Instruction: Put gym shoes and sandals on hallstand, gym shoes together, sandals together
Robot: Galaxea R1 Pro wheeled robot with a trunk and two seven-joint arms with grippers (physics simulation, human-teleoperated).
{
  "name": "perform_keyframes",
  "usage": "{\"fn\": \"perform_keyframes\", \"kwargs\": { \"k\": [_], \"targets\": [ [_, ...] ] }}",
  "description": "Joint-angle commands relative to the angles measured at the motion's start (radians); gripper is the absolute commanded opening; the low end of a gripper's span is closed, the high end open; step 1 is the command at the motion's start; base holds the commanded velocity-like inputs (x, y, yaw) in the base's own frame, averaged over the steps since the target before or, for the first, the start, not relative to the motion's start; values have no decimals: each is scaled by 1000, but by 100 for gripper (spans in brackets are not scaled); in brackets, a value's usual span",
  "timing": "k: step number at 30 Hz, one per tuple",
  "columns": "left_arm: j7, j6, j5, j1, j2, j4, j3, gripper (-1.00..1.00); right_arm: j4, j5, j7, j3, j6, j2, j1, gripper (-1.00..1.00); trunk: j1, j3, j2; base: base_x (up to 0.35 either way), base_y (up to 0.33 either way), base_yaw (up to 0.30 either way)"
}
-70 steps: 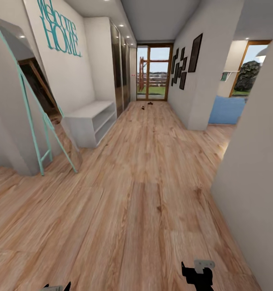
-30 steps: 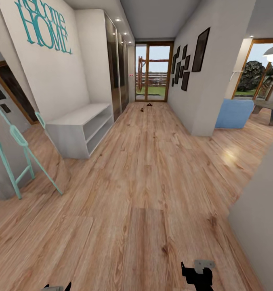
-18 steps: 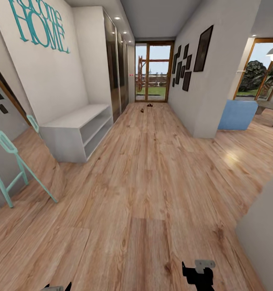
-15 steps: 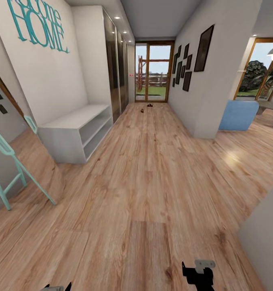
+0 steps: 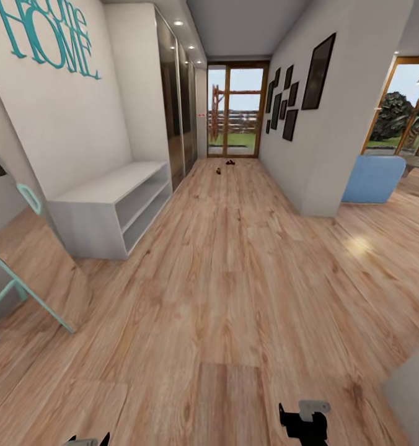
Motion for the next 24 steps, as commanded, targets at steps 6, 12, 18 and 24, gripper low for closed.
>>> {"fn": "perform_keyframes", "kwargs": {
  "k": [6,12,18,24],
  "targets": [
    [-7,-2,-5,-1,0,1,8,100,1,11,-5,-6,-3,2,0,100,0,-1,0,338,0,0],
    [-7,-2,-5,-1,0,1,8,100,1,11,-6,-6,-3,2,0,100,0,-1,0,338,0,0],
    [-7,-2,-5,-1,0,1,8,100,1,11,-6,-7,-3,2,0,100,0,-1,0,338,0,0],
    [-7,-2,-5,-1,0,1,8,100,1,11,-6,-6,-3,2,0,100,0,-1,0,338,0,0]
  ]
}}
